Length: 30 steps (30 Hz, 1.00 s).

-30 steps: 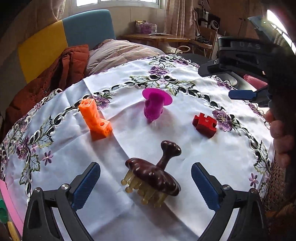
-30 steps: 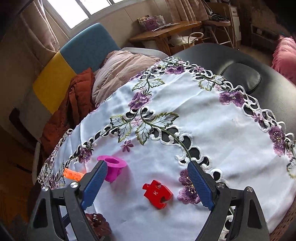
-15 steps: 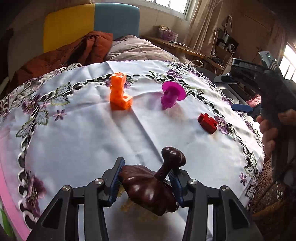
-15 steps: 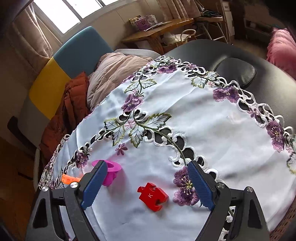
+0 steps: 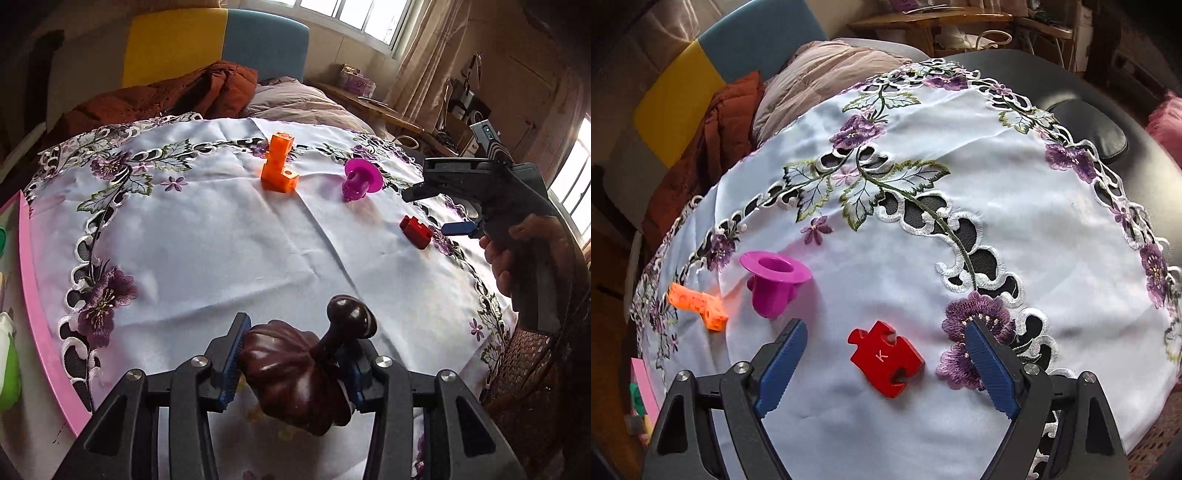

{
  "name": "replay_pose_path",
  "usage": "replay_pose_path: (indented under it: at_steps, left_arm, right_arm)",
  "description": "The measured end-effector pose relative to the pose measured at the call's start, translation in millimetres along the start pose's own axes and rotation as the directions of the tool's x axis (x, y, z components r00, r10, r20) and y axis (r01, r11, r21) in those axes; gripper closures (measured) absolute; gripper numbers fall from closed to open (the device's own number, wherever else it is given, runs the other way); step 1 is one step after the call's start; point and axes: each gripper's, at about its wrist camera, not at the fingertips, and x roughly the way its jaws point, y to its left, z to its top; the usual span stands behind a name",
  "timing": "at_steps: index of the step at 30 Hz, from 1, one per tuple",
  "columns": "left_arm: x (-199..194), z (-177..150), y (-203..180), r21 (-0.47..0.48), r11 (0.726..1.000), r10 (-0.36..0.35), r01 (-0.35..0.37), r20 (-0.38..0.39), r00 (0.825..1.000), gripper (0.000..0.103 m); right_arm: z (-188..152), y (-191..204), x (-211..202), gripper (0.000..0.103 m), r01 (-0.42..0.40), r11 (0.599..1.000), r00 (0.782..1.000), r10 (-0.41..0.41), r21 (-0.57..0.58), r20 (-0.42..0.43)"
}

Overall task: Organize rigid objects
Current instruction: 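Grasp the red puzzle piece with the right tool while the left holds the brown brush, then carry the brown brush with the left tool toward the pink tray while the right holds the puzzle piece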

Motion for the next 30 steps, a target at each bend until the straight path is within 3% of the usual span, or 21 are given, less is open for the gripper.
replay_pose_path:
  at_steps: [6, 8, 9, 10, 12, 15, 19, 22, 24, 30]
  left_arm:
    - [-4.3, -4.2, 3.6, -0.003, 1.0, -0.008, 0.008, -0.002, 1.0, 0.057]
    - [-5.6, -5.3, 5.4, -0.007, 1.0, -0.013, 0.013, -0.002, 1.0, 0.057]
    - [-6.0, -5.7, 5.9, -0.007, 1.0, -0.014, 0.014, -0.003, 1.0, 0.057]
    - [-6.8, -6.2, 6.7, -0.009, 1.0, -0.016, 0.016, -0.004, 1.0, 0.057]
    - [-9.1, -7.2, 7.6, -0.008, 1.0, -0.026, 0.026, -0.009, 1.0, 0.056]
    - [-13.9, -11.7, 9.0, 0.008, 0.999, -0.033, 0.033, -0.009, 0.999, 0.052]
    - [-20.4, -18.5, 14.6, -0.002, 0.999, -0.049, 0.049, -0.011, 0.999, 0.04]
    - [-22.3, -22.5, 17.3, -0.001, 0.999, -0.049, 0.049, -0.02, 0.999, 0.035]
    - [-23.3, -24.4, 16.8, 0.01, 0.999, -0.053, 0.053, -0.025, 0.998, 0.026]
    - [-22.8, -27.4, 14.4, 0.021, 1.0, -0.011, 0.012, -0.033, 0.999, 0.024]
  right_arm:
    - [-4.1, 12.0, 9.7, 0.022, 0.052, 0.993, 0.998, -0.055, -0.104, -0.028]
    - [-6.7, 18.2, 16.1, 0.035, 0.086, 0.984, 0.995, -0.094, -0.155, -0.045]
    - [-9.6, 22.8, 19.4, 0.061, 0.127, 0.971, 0.989, -0.14, -0.2, -0.051]
    - [-13.5, 29.8, 19.5, 0.061, 0.179, 0.949, 0.981, -0.192, -0.259, -0.026]
    - [-19.5, 39.1, 19.9, 0.061, 0.176, 0.935, 0.981, -0.193, -0.308, -0.024]
    - [-20.8, 45.3, 16.1, 0.061, 0.041, 0.95, 0.997, -0.06, -0.309, -0.053]
    - [-31.5, 65.5, 18.2, 0.061, -0.038, 0.922, 0.996, 0.003, -0.386, -0.09]
    - [-36.1, 71.2, 21.8, 0.06, -0.027, 0.904, 0.995, -0.016, -0.427, -0.097]
    - [-36.5, 70.8, 23.0, 0.06, -0.026, 0.902, 0.995, -0.019, -0.431, -0.1]
    - [-36.8, 71.6, 23.7, 0.06, -0.015, 0.895, 0.995, -0.03, -0.447, -0.092]
